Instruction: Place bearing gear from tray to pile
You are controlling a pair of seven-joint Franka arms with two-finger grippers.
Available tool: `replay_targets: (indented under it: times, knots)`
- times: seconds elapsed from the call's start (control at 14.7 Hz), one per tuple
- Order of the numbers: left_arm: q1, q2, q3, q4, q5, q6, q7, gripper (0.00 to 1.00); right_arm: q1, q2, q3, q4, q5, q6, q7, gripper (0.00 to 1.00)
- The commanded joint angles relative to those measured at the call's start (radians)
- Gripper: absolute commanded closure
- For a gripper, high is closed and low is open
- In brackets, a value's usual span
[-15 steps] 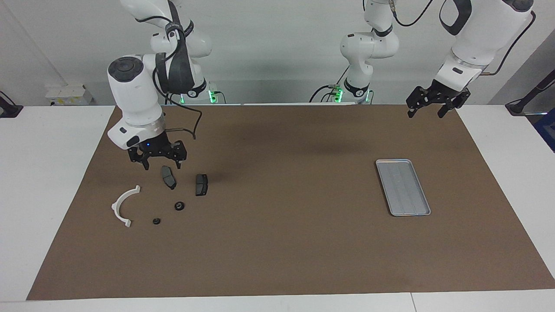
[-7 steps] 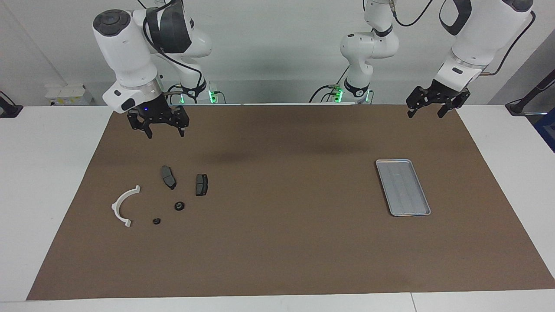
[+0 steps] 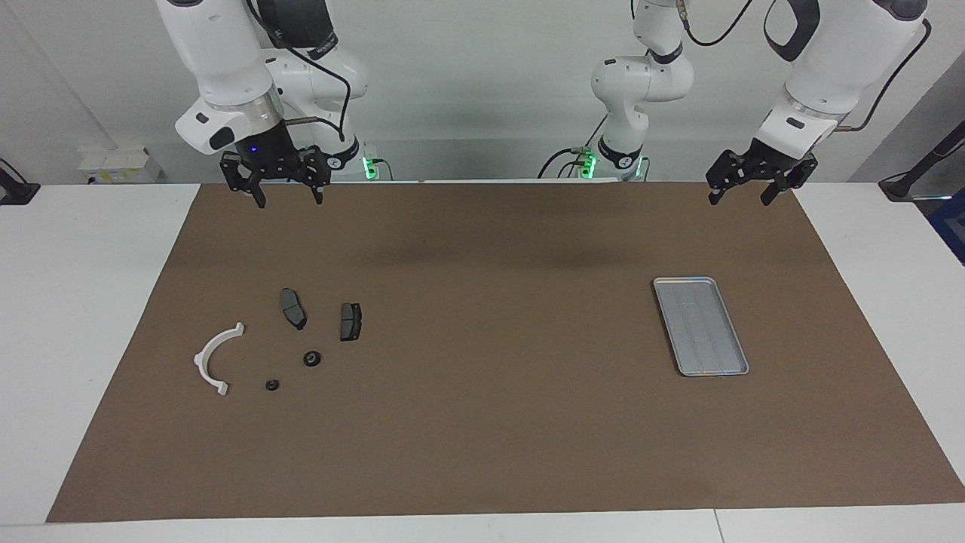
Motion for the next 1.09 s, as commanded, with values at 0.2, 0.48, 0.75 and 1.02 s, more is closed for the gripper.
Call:
replay_targets:
  times: [0.2, 0.48, 0.75, 1.02]
  knots:
    - [0.001, -0.016, -0.003, -0.018, 0.013, 0.011, -0.006, 0.0, -0.01, 0.031, -0.011, 0.091, 0.027, -0.158, 0.004, 0.0]
    - [0.001, -0.014, -0.003, -0.018, 0.013, 0.011, -0.006, 0.0, -0.013, 0.031, -0.012, 0.089, 0.026, -0.16, 0.014, 0.0]
    - [0.001, -0.016, -0.003, -0.018, 0.013, 0.011, -0.006, 0.0, -0.012, 0.033, -0.012, 0.088, 0.023, -0.137, 0.014, 0.0]
    - [0.001, -0.014, -0.003, -0.018, 0.013, 0.011, -0.006, 0.0, -0.006, 0.065, -0.019, 0.098, 0.026, -0.114, 0.015, 0.0]
